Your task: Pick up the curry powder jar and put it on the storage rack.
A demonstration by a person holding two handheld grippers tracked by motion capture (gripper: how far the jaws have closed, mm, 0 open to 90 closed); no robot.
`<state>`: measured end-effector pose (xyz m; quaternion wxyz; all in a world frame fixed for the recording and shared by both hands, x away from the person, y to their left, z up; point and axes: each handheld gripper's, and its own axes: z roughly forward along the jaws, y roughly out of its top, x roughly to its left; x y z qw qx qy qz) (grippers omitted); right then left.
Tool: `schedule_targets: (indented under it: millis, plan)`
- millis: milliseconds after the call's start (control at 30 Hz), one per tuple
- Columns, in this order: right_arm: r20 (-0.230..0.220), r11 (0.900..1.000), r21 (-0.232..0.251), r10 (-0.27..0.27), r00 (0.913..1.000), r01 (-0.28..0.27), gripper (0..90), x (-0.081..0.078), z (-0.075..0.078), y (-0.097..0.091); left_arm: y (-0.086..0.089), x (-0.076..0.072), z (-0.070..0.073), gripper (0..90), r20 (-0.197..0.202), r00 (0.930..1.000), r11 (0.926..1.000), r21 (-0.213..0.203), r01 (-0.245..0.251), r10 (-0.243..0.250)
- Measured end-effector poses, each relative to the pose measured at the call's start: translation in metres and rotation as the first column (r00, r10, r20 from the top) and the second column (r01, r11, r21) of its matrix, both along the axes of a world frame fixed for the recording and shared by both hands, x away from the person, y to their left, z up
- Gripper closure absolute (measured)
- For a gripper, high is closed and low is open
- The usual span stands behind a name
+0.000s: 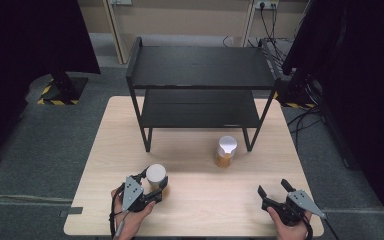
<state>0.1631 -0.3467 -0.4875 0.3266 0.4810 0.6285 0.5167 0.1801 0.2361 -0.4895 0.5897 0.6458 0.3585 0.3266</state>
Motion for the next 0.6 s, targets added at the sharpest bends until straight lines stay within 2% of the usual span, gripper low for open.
schedule_targets:
  millis: [267, 600]
  plan:
    - [-0.002, 1.0, 0.001, -0.001, 1.0, 0.001, 6.2, 0.0, 0.0, 0.0, 0.001, -0.005, 0.015, 33.8, 0.052, 0.9986, 0.9993, -0.038, -0.004, 0.006]
    - [-0.002, 1.0, 0.002, -0.002, 1.0, 0.002, 5.9, 0.0, 0.0, 0.0, -0.001, -0.006, 0.04, 33.8, 0.107, 0.9942, 0.9982, -0.059, -0.003, 0.009]
